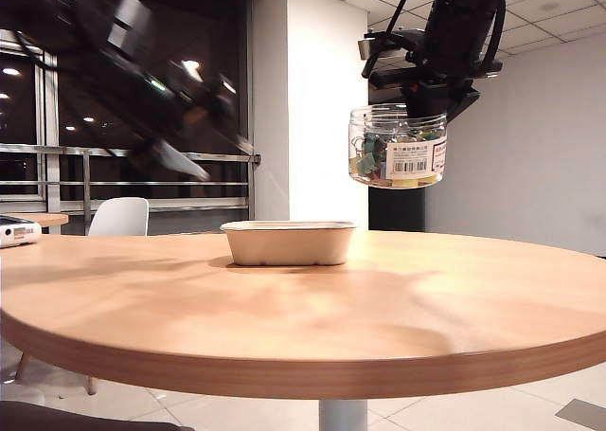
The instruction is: Pick up the box filled with clips, pour some clips from it into the rectangular paper box, and then put the clip box back on the table.
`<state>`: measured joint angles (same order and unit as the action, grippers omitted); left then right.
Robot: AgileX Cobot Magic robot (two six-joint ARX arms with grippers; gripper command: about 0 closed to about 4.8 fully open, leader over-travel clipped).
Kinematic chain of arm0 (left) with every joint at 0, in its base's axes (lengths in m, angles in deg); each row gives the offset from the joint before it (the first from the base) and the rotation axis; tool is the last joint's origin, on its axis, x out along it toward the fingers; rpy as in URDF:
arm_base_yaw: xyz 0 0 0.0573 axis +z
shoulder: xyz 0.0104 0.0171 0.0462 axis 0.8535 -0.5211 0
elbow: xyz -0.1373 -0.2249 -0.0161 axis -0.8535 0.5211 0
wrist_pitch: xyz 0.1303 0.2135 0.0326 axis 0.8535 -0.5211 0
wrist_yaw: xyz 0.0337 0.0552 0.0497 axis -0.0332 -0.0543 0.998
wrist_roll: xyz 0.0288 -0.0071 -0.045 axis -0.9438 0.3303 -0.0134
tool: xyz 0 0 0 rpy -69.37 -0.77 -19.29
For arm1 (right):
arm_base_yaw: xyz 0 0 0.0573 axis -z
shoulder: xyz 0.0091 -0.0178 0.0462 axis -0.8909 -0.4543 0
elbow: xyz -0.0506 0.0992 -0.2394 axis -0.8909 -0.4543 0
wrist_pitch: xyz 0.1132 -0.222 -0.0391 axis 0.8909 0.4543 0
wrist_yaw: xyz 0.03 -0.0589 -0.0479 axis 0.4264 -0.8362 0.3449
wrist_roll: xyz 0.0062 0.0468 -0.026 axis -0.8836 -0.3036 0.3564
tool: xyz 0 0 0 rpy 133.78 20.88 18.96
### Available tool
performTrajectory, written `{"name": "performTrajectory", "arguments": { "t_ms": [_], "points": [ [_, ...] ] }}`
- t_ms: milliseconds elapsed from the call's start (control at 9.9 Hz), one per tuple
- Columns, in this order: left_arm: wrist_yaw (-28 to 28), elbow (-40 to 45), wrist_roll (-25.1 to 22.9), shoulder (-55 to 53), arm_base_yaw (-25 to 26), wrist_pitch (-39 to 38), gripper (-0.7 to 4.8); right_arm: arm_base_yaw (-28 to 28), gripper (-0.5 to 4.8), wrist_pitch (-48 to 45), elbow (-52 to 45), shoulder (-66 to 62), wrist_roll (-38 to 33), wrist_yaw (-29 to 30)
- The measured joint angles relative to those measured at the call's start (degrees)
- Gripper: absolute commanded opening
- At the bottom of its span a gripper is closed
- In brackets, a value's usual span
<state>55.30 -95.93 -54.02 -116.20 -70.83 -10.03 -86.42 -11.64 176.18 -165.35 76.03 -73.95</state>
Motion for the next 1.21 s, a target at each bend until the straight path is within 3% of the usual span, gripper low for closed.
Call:
{"name": "performTrajectory", "arguments": {
  "t_ms": [202, 404, 606, 909, 1212],
  "points": [
    [4.44, -1.53, -0.96, -3.26, -2.78, 0.22, 3.57, 0.00, -0.05, 0.00, 0.00, 0.00, 0.00, 0.00],
    [13.31, -1.90, -2.21, -7.76, -4.61, 0.02, 3.36, 0.02, -0.05, 0.00, 0.00, 0.02, 0.00, 0.02],
    [16.52, -2.56, -2.23, -9.75, -4.20, -0.02, 3.35, 0.13, -0.05, 0.04, 0.00, 0.15, 0.00, 0.07],
    [17.11, -2.80, -2.36, -10.69, -4.39, -0.09, 3.31, 1.40, -0.05, 0.00, 0.02, 1.49, 0.00, 0.72],
    [17.11, -3.04, -2.38, -11.41, -4.63, 0.07, 2.01, 2.84, -0.05, -0.02, 0.02, 2.29, 0.00, 1.09]
  ]
}}
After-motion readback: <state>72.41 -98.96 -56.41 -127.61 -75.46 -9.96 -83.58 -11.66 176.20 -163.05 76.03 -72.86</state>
